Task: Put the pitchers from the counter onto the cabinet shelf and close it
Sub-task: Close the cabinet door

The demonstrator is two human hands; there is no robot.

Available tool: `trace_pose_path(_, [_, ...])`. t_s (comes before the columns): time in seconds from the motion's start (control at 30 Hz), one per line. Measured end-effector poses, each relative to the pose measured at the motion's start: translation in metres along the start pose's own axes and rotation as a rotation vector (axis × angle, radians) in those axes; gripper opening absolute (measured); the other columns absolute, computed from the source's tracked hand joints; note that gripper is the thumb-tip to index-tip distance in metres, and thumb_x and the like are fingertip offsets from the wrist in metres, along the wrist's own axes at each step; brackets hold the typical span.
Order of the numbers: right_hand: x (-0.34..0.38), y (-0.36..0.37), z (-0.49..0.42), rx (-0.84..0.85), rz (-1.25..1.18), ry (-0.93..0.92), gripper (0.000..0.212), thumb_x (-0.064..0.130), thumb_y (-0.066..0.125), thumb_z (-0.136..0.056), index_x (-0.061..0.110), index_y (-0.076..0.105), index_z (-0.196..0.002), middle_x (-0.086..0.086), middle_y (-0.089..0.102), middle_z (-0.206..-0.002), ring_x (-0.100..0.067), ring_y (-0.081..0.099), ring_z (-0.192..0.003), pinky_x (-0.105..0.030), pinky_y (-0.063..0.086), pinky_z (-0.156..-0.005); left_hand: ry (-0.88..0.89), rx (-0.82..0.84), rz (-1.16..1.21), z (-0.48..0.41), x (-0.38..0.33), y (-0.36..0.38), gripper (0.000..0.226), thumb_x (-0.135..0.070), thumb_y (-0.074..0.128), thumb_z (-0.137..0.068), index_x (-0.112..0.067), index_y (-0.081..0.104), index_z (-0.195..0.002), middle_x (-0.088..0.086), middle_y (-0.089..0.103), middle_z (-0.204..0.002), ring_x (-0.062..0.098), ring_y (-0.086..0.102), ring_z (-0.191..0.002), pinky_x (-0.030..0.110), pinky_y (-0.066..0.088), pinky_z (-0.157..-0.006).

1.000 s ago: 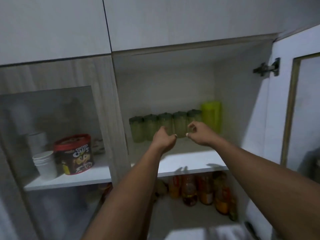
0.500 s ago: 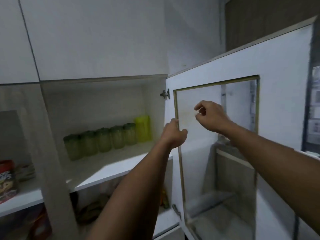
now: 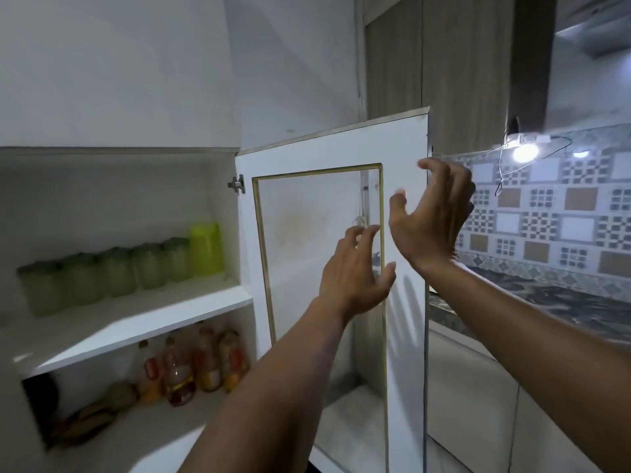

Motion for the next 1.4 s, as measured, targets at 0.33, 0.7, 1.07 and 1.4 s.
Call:
trace_pose_path(0.33, [-0.081, 0.026, -0.003, 0.322, -0.143, 0.557, 0.064, 0.062, 0.033, -0.092, 0.021, 0.045, -0.138, -0.009, 0.047, -0.146, -0.032, 0.044, -0.133, -0.048, 0.033, -0.111, -0.053, 0.208, -0.209, 0.016, -0.018, 0.036, 0.091, -0.050, 0.065, -0.086, -0.023, 0.016, -0.157, 0.002, 0.016, -0.166, 0.029, 0.030, -0.148, 0.048, 0.041, -0.111])
trace_pose_path(0.7, [-0.077, 0.052, 0.030, 0.602, -0.305, 0.574, 0.059, 0.058, 0.031, -0.099, 0.013, 0.066, -0.082, -0.011, 0.062, -0.078, -0.029, 0.059, -0.078, -0.039, 0.046, -0.075, -0.084, 0.102, -0.231, 0.031, -0.018, 0.048, 0.083, -0.062, 0.066, -0.080, -0.022, 0.028, -0.141, 0.007, 0.037, -0.147, 0.027, 0.053, -0.122, 0.037, 0.055, -0.092])
trace_pose_path(1.07, [0.075, 0.120, 0.085, 0.845, -0.818, 0.488, 0.051, 0.055, 0.044, -0.098, 0.014, 0.062, -0.072, -0.003, 0.062, -0.059, -0.015, 0.058, -0.047, -0.025, 0.048, -0.044, 0.019, -0.338, -0.183, 0.075, 0.044, -0.112, 0.048, -0.050, 0.059, -0.082, -0.013, 0.044, -0.108, 0.000, 0.046, -0.095, 0.018, 0.052, -0.070, 0.031, 0.040, -0.054])
trace_pose_path(1.4, [0.241, 0.232, 0.180, 0.774, -0.827, 0.307, 0.059, 0.058, 0.039, -0.098, 0.010, 0.058, -0.069, -0.005, 0.060, -0.066, -0.018, 0.057, -0.062, -0.030, 0.043, -0.059, 0.002, -0.308, -0.542, 0.165, 0.181, -0.258, 0.044, -0.044, 0.048, -0.090, -0.006, 0.056, -0.110, 0.006, 0.054, -0.089, 0.018, 0.050, -0.064, 0.034, 0.048, -0.051])
Point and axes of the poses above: each hand's wrist, its own z-axis away from the middle knuckle, its own y-axis out of the palm, x = y × z, the point moved 10 cm from there along -z, towards the middle knuckle
